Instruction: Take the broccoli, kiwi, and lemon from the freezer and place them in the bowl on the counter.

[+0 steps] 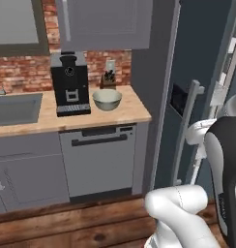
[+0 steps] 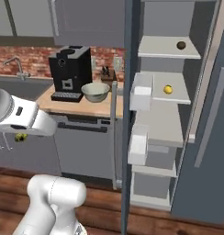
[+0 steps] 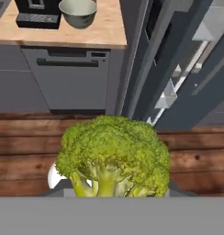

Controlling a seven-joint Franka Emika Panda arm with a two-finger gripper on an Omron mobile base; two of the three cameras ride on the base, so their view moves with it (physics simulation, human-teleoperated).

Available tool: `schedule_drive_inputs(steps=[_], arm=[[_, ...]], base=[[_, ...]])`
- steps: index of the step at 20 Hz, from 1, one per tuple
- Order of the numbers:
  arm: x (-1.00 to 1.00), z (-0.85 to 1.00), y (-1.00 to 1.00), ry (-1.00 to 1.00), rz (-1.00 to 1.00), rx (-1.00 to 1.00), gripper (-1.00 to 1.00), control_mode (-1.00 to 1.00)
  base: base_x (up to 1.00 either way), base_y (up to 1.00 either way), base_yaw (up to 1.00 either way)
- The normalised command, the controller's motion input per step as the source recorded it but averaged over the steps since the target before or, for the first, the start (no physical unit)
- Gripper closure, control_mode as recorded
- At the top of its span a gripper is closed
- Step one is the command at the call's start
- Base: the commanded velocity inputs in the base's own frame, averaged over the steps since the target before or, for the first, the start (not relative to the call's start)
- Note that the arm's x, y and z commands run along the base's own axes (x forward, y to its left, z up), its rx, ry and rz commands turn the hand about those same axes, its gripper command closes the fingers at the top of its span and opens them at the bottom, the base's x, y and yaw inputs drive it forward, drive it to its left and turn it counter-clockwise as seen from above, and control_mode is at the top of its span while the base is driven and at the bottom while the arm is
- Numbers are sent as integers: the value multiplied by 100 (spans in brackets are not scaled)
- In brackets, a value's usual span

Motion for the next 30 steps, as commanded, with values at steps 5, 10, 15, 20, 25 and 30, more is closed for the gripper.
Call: schedule_drive_inputs(steps=[5, 10, 15, 20, 25, 30], arm=[[0, 0, 0, 0, 0, 0, 100, 100], [0, 0, 0, 0, 0, 0, 100, 100], [0, 0, 0, 0, 0, 0, 100, 100], [0, 0, 0, 0, 0, 0, 100, 100], [0, 0, 0, 0, 0, 0, 100, 100], [0, 0, 0, 0, 0, 0, 100, 100]], base=[[85, 100, 0], [100, 75, 0], [98, -16, -1], [65, -86, 0], [38, -39, 0], [19, 6, 4]])
